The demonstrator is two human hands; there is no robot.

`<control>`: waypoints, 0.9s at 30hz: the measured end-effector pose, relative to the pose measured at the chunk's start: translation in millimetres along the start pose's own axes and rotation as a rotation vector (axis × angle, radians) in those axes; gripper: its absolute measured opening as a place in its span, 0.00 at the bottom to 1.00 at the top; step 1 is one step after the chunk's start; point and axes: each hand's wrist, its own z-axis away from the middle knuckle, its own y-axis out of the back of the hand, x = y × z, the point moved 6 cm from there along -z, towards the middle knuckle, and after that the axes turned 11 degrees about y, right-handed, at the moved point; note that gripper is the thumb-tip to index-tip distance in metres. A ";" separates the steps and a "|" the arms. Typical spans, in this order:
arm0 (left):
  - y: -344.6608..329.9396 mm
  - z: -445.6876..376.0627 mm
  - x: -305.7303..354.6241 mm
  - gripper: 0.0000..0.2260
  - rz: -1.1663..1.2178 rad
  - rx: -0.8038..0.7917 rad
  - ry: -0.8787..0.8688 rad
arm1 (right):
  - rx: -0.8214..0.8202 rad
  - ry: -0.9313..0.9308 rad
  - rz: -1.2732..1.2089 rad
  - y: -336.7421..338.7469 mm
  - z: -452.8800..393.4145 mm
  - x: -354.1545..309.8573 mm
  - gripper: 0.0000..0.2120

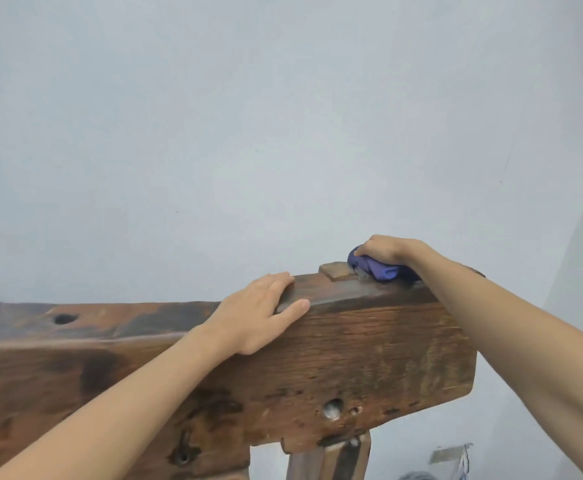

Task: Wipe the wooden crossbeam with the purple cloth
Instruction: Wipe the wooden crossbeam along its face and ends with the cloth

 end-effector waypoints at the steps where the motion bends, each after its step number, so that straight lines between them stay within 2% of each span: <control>1: 3.0 6.2 -14.0 0.35 0.015 -0.035 0.016 | 0.009 -0.012 -0.006 -1.8 -2.5 -3.6 0.17; 4: 7.5 14.8 -35.5 0.39 -0.022 -0.058 0.070 | 0.122 -0.113 0.054 -1.0 3.1 5.0 0.13; 6: 8.3 19.8 -42.6 0.38 -0.102 -0.040 0.110 | 0.243 -0.160 0.175 -1.5 10.9 3.6 0.15; 9: 9.0 23.8 -40.2 0.34 -0.192 0.078 0.104 | 0.404 -0.142 0.221 -7.0 26.7 -11.5 0.18; 11: 10.0 22.3 -32.5 0.35 -0.203 0.134 0.096 | 0.460 -0.094 0.191 -14.3 39.4 -34.9 0.20; 13: 13.1 21.8 -30.4 0.38 -0.126 0.103 0.132 | 0.446 -0.003 0.170 -31.6 49.3 -72.7 0.21; 16: 19.8 27.1 -34.5 0.36 0.144 0.051 0.263 | 0.329 0.152 0.185 -62.6 56.6 -143.3 0.18; 21: 41.4 61.2 -61.5 0.29 0.324 0.282 0.443 | 0.245 0.240 0.146 -109.0 73.6 -231.9 0.18; 22: 47.4 68.4 -72.1 0.28 0.414 0.286 0.464 | 0.243 0.250 0.036 -116.9 79.7 -240.3 0.19; 25: 67.9 86.3 -94.5 0.19 0.737 0.185 0.400 | 0.260 0.281 -0.738 -133.7 100.9 -251.7 0.18; 27: 81.3 97.4 -95.3 0.15 0.778 0.121 0.290 | 0.340 0.244 -1.012 -135.6 119.4 -250.1 0.17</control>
